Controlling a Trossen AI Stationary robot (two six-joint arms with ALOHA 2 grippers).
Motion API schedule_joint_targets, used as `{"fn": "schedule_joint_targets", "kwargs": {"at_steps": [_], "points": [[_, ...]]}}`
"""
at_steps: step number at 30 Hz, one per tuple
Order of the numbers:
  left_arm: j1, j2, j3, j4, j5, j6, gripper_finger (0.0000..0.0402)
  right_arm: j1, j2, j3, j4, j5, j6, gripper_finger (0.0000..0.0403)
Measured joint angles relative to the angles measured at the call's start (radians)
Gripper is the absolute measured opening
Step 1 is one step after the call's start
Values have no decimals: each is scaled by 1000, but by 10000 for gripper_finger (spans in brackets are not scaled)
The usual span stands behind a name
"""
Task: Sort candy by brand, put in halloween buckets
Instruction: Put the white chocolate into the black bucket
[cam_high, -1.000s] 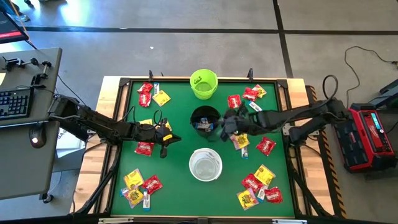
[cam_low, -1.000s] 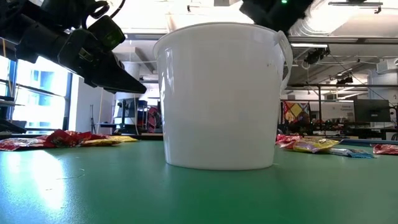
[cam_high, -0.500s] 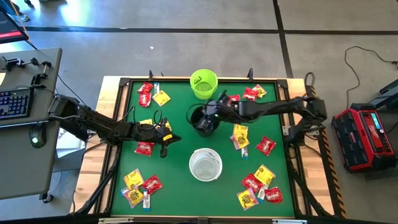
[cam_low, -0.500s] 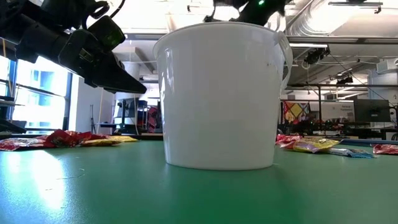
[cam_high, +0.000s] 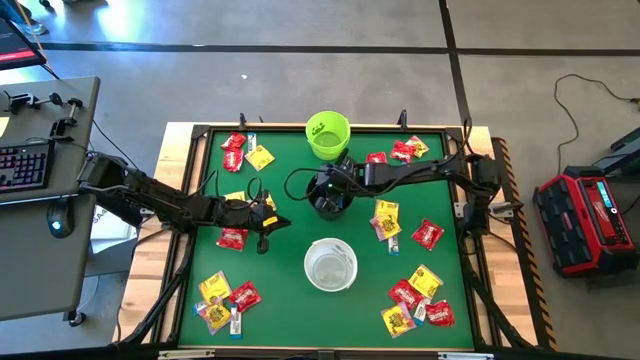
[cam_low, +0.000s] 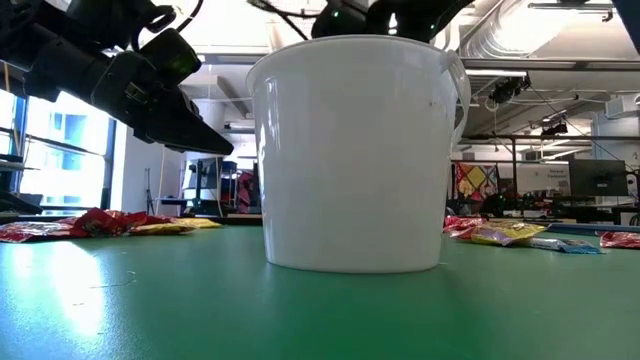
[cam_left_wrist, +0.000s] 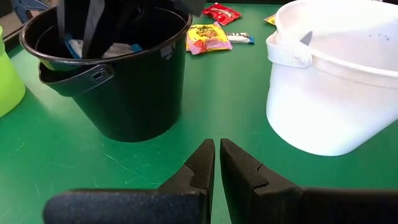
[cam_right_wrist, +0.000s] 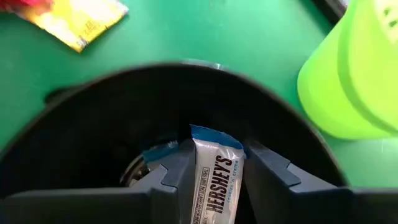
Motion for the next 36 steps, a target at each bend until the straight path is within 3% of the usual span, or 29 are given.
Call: {"fn": "schedule_joint_targets", "kwargs": {"at_steps": [11,24,29,36], "points": [[0,0,0,1,0,0,17,0,15,1,2,-18,3,113],[0,0,0,2,0,0,17,36,9,-1,17,-3,-68,186],[0,0,0,4,0,2,17,68,-42,-2,40,86,-82,150],[0,0,0,3,0,2,17,81,-158,-1,-16,145,-109,42]]}}
